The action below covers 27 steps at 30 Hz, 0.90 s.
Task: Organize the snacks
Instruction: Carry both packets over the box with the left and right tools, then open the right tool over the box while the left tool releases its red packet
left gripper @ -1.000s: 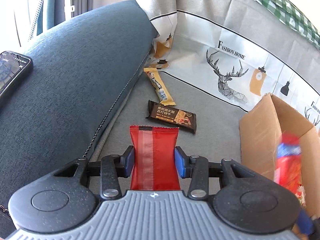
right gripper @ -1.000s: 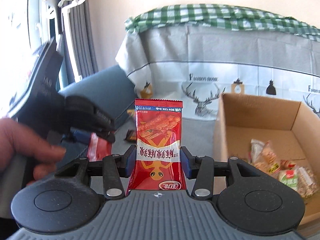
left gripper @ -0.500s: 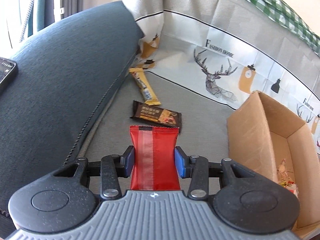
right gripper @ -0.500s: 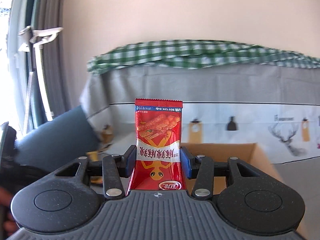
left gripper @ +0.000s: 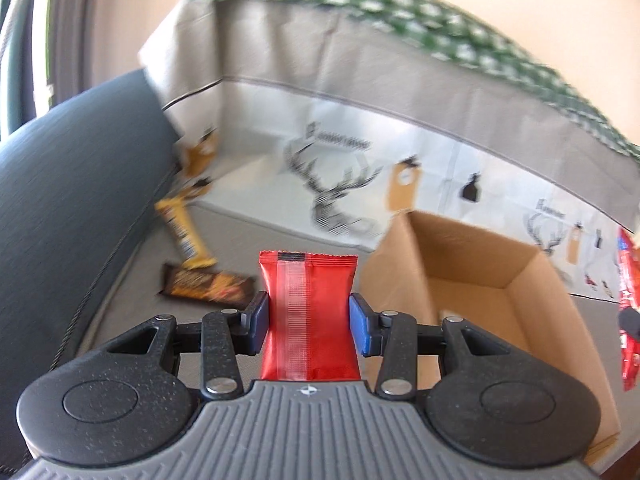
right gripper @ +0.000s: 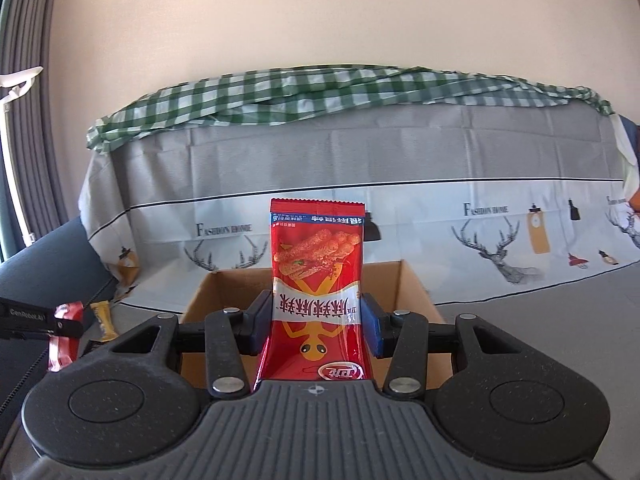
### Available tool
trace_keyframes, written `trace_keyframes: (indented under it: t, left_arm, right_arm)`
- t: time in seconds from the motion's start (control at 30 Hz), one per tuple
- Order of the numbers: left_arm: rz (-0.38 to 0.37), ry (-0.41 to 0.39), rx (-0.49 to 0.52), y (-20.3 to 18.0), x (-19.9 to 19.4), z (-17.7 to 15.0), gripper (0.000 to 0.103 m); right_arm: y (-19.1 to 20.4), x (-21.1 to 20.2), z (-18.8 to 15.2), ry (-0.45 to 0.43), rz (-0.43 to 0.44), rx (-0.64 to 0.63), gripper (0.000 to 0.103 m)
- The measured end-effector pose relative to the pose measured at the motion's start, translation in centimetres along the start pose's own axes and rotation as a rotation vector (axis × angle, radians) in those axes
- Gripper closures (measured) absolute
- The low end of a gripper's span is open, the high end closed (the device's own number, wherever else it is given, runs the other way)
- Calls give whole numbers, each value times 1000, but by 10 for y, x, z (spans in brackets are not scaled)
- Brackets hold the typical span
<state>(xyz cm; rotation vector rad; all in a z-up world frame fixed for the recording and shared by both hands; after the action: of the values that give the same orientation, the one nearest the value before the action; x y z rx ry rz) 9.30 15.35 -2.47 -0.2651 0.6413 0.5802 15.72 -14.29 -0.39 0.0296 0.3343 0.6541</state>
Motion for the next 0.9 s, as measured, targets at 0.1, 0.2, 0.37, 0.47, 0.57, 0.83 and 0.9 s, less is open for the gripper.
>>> trace_keyframes:
  t: [0.1, 0.2, 0.37, 0.47, 0.57, 0.83, 0.9]
  left_arm:
    - [-41, -50, 37, -22, -7, 2, 57]
    - [-80, -87, 71, -46, -12, 3, 57]
    - [-134, -156, 150, -86, -20, 4, 57]
    - [-174, -212, 199, -108, -27, 4, 57]
    - [-220, -220, 212, -123, -29, 2, 57]
    - [-267, -163, 210, -138, -20, -6, 57]
    - [-267, -138, 201, -141, -13, -7, 57]
  right_arm:
    - [-16, -6, -2, 1, -27, 7, 55]
    - [-27, -10, -4, 3, -49, 9, 55]
    - [-37, -13, -7, 6, -70, 6, 55]
    - [-39, -13, -6, 6, -77, -1, 55]
    - [-39, -13, -8, 10, -82, -8, 55]
    - [-34, -7, -9, 25, -84, -35, 55]
    - [-33, -5, -9, 31, -87, -40, 55]
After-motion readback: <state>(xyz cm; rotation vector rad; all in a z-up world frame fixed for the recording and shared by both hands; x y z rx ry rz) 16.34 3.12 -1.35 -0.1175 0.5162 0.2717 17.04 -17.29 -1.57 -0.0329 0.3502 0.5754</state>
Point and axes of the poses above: each gripper's, at about its wrist camera, not at the fingertips, and x roughly the way its jaws point, y to its left, z to its top, the point moved 7 cm from there along x, roughly the way its jaws point, and after that the axes turned 13 degrees about z, right-handed, at the moved point
